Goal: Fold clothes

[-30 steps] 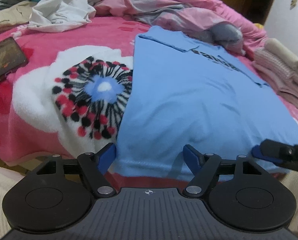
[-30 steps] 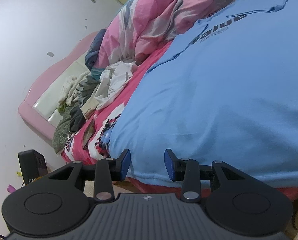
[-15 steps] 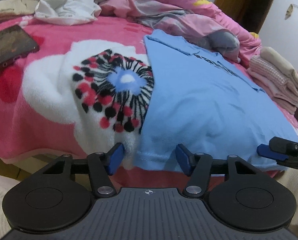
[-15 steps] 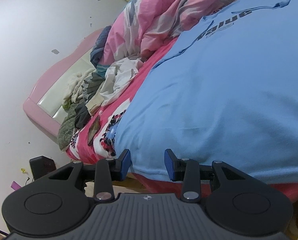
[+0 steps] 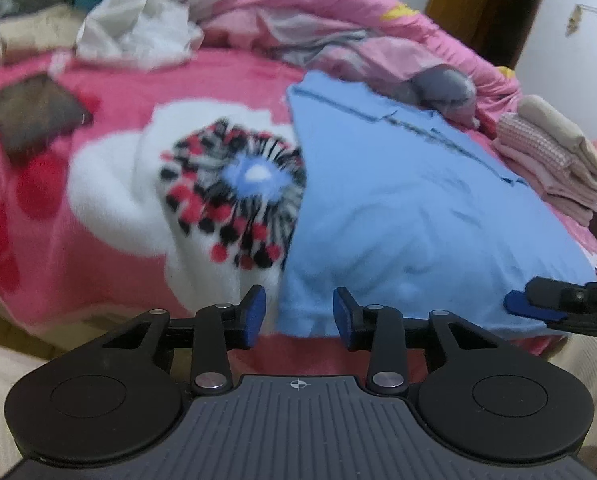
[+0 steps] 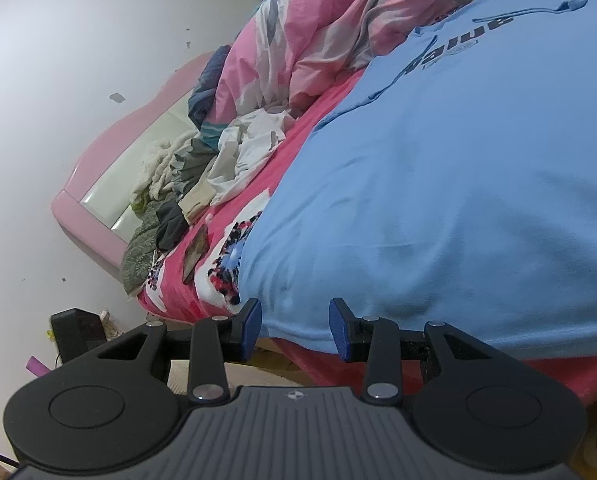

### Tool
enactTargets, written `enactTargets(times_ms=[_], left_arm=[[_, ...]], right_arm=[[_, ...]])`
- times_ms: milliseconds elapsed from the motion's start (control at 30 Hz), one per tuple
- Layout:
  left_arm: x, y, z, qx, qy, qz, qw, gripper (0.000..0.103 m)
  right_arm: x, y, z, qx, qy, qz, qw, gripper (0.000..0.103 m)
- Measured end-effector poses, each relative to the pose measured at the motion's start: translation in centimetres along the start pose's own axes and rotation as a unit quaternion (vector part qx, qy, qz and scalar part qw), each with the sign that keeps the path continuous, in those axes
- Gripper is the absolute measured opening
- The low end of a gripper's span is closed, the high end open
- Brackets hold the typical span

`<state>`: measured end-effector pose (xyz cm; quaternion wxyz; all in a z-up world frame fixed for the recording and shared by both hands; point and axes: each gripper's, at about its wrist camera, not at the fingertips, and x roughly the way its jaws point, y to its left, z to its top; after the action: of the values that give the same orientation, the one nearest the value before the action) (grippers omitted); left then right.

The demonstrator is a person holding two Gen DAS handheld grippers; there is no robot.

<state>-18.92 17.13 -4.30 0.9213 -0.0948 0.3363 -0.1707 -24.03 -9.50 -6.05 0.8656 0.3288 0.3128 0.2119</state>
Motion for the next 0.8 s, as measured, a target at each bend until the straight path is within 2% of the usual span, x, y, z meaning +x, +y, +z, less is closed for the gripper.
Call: enactTargets(times_ms=[100, 333, 367, 400, 467, 600, 667, 800], left_arm=[[0.0, -0.7, 0.4, 0.015, -0.012, -0.001, 0.9998, 0.039], [2.1, -0.5, 0.1, 0.007, 0.017, 0.006, 0.9998, 0.037], [2.0, -0.4, 0.0, 0.004, 0.017, 0.004, 0.9998, 0.034], [1.9, -0.4, 0.0, 0.001, 0.018, 0.003, 0.9998, 0.022], [1.5, 0.1, 0.1, -0.019, 0.024, -0.012, 0.9995, 0.008], [0.2, 0.9, 0.6, -0.06, 0.024, -0.037, 0.9972, 0.004], [-0.5, 1.2, 1.0, -0.077, 0.022, -0.053, 0.9954, 0.003], [-1.9, 1.6, 1.7, -0.11, 0.014, -0.089, 0.9898, 0.003]], right_arm=[[0.0, 0.0, -0.1, 0.002, 0.0, 0.001, 1.0, 0.04], [-0.4, 0.1, -0.4, 0.004, 0.0, 0.001, 1.0, 0.04], [-0.4, 0.0, -0.4, 0.005, 0.001, 0.0, 1.0, 0.04], [-0.3, 0.0, -0.4, 0.006, 0.002, 0.0, 1.0, 0.04], [-0.2, -0.1, -0.6, 0.012, 0.008, 0.004, 1.0, 0.04], [1.0, -0.7, -1.2, 0.065, 0.024, 0.029, 0.997, 0.042], [2.1, -1.4, -1.7, 0.112, 0.039, 0.053, 0.992, 0.045], [5.3, -3.1, -3.5, 0.234, 0.075, 0.122, 0.962, 0.05]])
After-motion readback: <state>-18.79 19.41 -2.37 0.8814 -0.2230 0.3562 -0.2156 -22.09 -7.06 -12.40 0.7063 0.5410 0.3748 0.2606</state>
